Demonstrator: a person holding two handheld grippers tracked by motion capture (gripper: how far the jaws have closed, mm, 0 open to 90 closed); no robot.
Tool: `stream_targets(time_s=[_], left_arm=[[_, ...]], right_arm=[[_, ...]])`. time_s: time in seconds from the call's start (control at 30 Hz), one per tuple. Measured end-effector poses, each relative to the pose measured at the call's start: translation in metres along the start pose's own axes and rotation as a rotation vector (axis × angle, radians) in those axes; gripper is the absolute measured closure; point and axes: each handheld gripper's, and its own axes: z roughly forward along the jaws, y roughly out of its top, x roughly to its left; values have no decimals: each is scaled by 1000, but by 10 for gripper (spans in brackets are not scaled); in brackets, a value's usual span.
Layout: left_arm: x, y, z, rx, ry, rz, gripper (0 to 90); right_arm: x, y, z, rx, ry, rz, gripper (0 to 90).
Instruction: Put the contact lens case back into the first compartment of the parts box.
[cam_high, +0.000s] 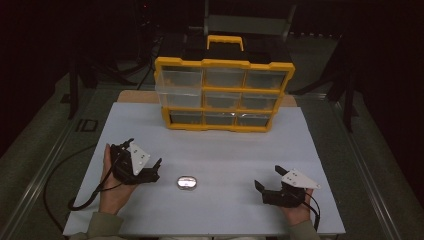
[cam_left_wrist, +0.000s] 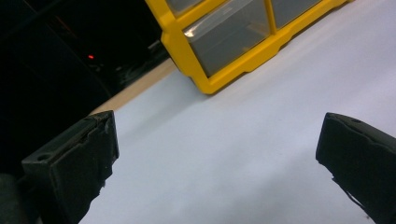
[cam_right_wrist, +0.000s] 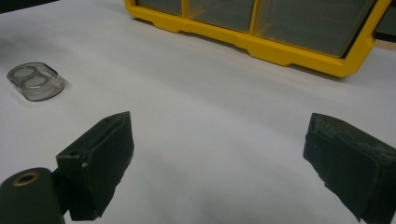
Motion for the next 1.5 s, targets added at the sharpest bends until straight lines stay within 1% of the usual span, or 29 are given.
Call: stream_targets(time_s=[0.03, 0.07, 0.1, 0.13, 0.17, 0.3, 0.33, 0.37, 0.4, 0.43, 0.47, 0.5, 0.53, 0.57, 0.6, 0.63, 0.67, 0.7, 0.73, 0.8, 0.93, 1.07, 1.1, 1.23, 1.27, 1.33, 1.37, 1.43, 1.5], left_arm=[[0, 0, 0, 0, 0, 0, 3], [1, -6, -2, -22, -13, -39, 3], [1, -6, -2, -22, -13, -39, 3], [2, -12, -3, -45, -29, -74, 3], [2, -12, -3, -45, -29, -74, 3], [7, -25, -5, -72, -104, -155, 2], [8, -29, -7, -91, -130, -182, 3], [8, -32, -8, -103, -142, -191, 3], [8, -39, -12, -129, -164, -209, 3], [8, -39, -12, -129, -164, -209, 3], [10, -46, -14, -144, -186, -227, 3], [10, -46, -14, -144, -186, -227, 3], [14, -54, -14, -151, -213, -263, 3], [14, -54, -14, -151, -213, -263, 3], [17, -60, -13, -164, -227, -299, 3], [17, -60, -13, -164, -227, -299, 3], [19, -65, -12, -149, -236, -314, 2], [19, -65, -12, -149, -236, -314, 2], [16, -65, -11, -154, -249, -290, 2], [14, -64, -9, -148, -259, -279, 2], [14, -64, -9, -144, -268, -279, 2], [15, -66, -7, -138, -277, -288, 3], [16, -68, -6, -140, -287, -305, 3], [24, -71, -9, -164, -272, -356, 3], [25, -72, -9, -162, -263, -352, 3], [25, -72, -9, -162, -263, -352, 3], [23, -72, -8, -160, -268, -350, 3], [20, -72, -7, -150, -291, -333, 3], [20, -72, -7, -146, -293, -331, 2]], right_arm=[[0, 0, 0, 0, 0, 0, 83], [0, 0, 0, -1, 0, -2, 83], [0, 0, 0, -1, 0, -2, 83], [0, 0, 0, -2, 2, -6, 83], [0, 0, 0, -2, 2, -6, 83], [-1, 0, 1, -4, -1, -10, 83], [0, 0, 0, -5, -5, -6, 83], [0, 0, 0, -6, -2, -7, 83], [-1, 1, -1, -11, -3, -5, 83], [-1, 1, -1, -11, -3, -5, 83], [-3, 1, -3, -21, 0, -3, 84], [-3, 1, -3, -21, 0, -3, 84], [-4, 2, -3, -29, -2, 8, 83], [-4, 2, -3, -29, -2, 8, 83], [-4, 2, -3, -34, 5, 6, 83], [-4, 2, -3, -34, 5, 6, 83], [-4, 3, -3, -32, 8, 6, 83], [-4, 3, -3, -32, 8, 6, 83], [-3, 3, -2, -28, 7, 6, 83], [-3, 3, -2, -28, 10, 5, 83], [-3, 3, -2, -29, 15, 2, 83], [-2, 3, -1, -19, 23, -10, 83], [-2, 3, -1, -19, 23, -10, 83], [-4, 4, -1, -23, 13, 3, 83], [-4, 5, -1, -22, 16, 6, 83], [-5, 6, -1, -21, 14, 5, 83], [-5, 6, -1, -21, 14, 5, 83], [-6, 15, -1, -23, 43, 13, 84], [-5, 17, -2, -17, 49, 9, 84]])
